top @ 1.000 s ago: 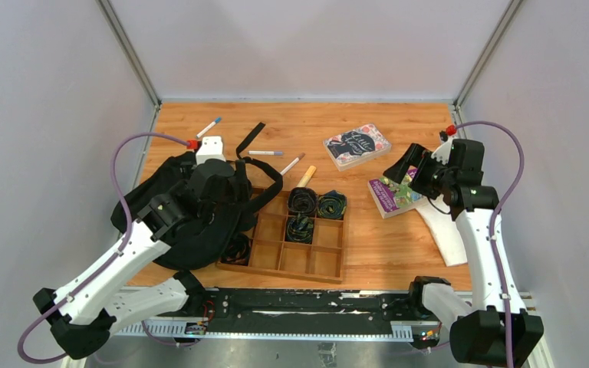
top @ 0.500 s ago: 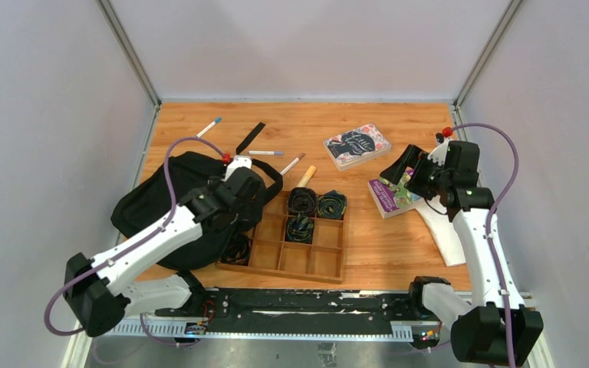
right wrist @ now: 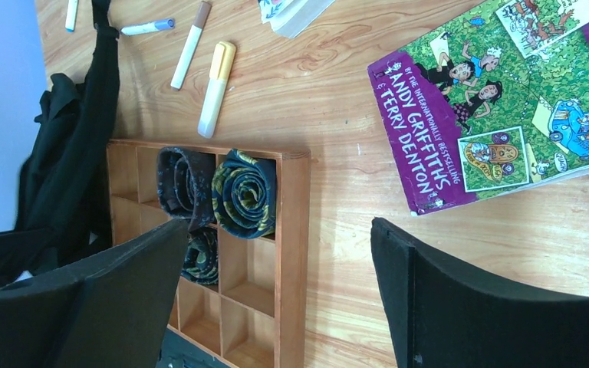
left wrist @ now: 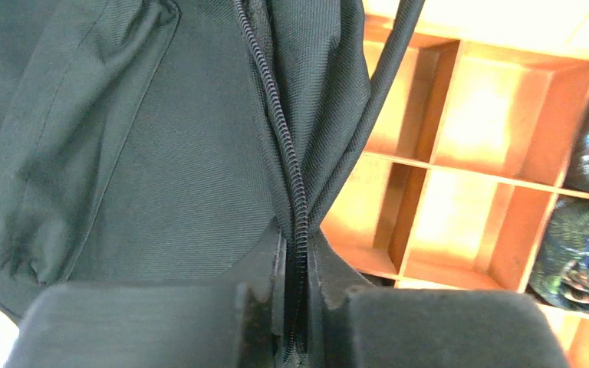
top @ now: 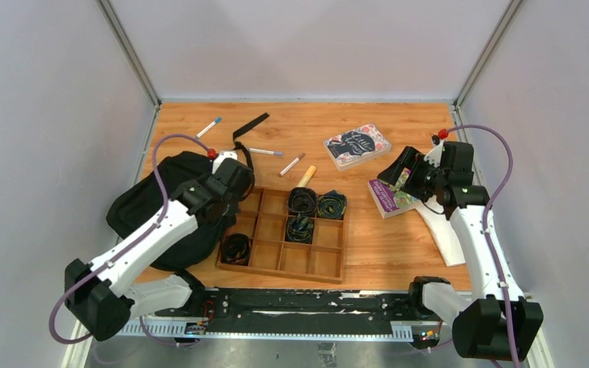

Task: Pack the student bag
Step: Adjust the student bag at the center of the board.

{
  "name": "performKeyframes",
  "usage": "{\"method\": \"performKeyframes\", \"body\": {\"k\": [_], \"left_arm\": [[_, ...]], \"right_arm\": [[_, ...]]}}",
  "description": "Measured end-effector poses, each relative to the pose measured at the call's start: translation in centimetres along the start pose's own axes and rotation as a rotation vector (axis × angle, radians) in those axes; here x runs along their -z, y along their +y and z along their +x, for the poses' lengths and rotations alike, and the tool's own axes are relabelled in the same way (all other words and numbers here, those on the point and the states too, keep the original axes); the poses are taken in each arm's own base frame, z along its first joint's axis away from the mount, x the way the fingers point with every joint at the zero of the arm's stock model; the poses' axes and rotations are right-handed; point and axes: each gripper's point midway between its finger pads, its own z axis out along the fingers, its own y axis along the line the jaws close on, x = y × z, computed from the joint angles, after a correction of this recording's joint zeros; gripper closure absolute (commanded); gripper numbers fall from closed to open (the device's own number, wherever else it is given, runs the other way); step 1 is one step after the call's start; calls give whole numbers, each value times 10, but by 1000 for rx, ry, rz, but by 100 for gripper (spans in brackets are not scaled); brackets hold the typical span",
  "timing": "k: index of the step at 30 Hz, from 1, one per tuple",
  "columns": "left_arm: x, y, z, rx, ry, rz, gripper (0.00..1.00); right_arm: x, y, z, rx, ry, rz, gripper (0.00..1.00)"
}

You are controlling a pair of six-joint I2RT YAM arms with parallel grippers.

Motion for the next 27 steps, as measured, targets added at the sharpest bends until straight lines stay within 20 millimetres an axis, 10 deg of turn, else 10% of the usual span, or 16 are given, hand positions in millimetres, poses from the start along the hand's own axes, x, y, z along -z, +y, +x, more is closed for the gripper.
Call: {"method": "performKeyframes", "body": {"k": [14,27], "left_arm": [[111,57,-115,23,-220,22,100],[101,54,-88,-91,-90,47,100]], "right_arm": [[-1,6,1,16,2,-18,7],[-4,19,10,50,26,-55,7]]}}
